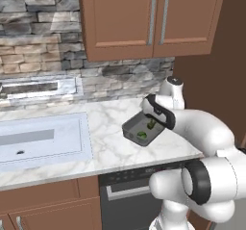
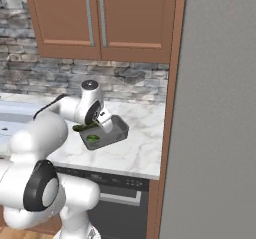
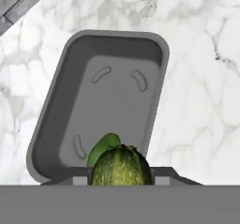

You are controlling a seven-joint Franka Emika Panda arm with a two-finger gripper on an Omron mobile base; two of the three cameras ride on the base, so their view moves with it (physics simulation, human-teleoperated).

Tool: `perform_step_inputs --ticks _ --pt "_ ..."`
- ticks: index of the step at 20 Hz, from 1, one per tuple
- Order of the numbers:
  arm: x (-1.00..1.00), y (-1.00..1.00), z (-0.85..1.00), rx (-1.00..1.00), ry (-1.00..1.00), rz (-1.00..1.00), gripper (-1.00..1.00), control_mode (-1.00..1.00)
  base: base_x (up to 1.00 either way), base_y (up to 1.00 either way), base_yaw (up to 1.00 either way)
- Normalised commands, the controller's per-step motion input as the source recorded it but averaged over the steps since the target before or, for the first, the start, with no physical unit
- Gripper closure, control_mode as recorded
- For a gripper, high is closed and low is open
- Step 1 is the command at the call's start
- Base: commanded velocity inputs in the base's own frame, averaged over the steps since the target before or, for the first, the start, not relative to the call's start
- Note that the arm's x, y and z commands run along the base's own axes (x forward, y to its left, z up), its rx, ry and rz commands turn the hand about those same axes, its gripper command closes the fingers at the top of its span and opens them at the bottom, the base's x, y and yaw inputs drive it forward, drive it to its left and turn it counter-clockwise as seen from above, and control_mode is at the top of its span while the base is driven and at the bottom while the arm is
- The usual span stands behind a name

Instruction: Take the squash and avocado out of the freezer and place them in the tupperware container on the counter. Then put the tupperware containing the vegetables back in the freezer.

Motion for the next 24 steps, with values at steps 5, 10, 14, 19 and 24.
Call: perform_step_inputs --ticks 5,10,14,19,24 --pt "0.31 0.0 -0.39 -0.04 0.0 -0.01 1.0 -1.0 0.0 0.0 0.0" --pt "0.35 0.0 -0.34 -0.04 0.0 -0.01 1.0 -1.0 0.0 0.0 0.0" --pt "0.49 0.0 -0.23 -0.01 0.0 -0.01 1.0 -1.0 0.0 0.0 0.0" --pt "0.44 0.0 -0.13 0.0 0.0 -0.01 1.0 -1.0 0.0 0.0 0.0" --pt "0.24 0.0 -0.14 0.0 0.02 -0.02 1.0 -1.0 0.0 0.0 0.0"
